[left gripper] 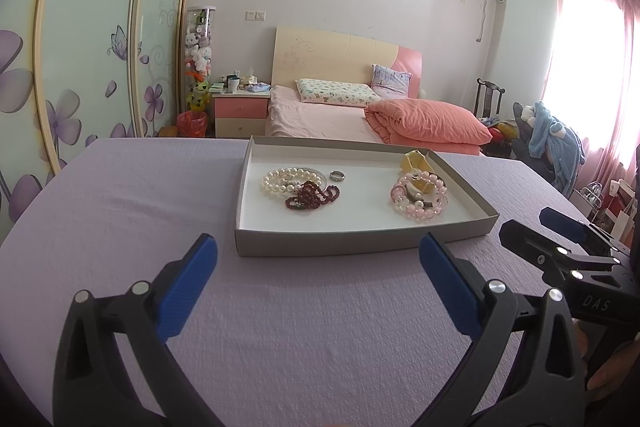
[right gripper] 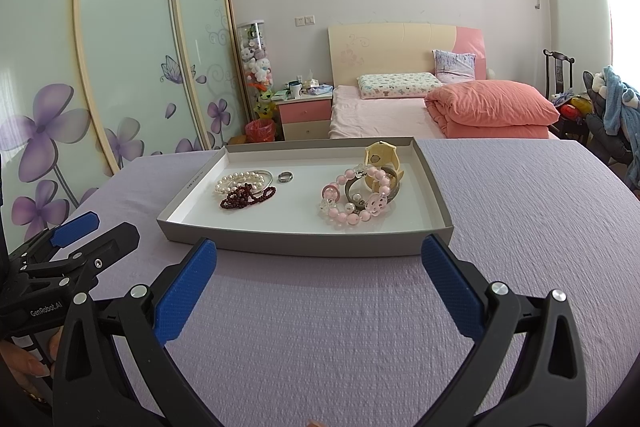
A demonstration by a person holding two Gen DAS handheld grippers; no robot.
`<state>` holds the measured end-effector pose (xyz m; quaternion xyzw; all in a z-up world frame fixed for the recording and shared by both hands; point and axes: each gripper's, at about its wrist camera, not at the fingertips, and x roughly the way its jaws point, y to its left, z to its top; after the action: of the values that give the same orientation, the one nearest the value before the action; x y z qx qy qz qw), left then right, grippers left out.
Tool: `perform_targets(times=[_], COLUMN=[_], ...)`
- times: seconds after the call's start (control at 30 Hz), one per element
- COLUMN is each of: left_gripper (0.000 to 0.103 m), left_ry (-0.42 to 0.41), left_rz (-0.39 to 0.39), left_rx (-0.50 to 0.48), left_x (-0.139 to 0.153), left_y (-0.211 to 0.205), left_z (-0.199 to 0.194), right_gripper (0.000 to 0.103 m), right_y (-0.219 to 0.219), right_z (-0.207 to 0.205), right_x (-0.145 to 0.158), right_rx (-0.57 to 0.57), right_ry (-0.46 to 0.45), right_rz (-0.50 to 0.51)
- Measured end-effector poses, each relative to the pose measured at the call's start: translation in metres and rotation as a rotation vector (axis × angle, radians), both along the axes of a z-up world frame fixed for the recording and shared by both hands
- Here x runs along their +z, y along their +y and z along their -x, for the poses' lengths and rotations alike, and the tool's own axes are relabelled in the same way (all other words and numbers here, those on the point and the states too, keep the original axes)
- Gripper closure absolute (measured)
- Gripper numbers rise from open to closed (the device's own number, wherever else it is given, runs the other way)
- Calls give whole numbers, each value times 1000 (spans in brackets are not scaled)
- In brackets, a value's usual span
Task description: Organize jewelry
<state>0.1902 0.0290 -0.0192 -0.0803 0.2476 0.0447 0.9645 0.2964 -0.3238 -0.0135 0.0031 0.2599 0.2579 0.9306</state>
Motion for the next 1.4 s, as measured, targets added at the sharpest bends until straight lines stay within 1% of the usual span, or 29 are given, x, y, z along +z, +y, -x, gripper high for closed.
perform_targets(times=[1.4], left_gripper=[2], left_ry=[10], left_rz=[2], left_rx=[2], left_x=[-4], left_y=[1], left_z=[-3], right_gripper=[1], right_y=[0], right_z=[0], right_x=[0], right_rx=[0], right_ry=[0], right_rz=[0])
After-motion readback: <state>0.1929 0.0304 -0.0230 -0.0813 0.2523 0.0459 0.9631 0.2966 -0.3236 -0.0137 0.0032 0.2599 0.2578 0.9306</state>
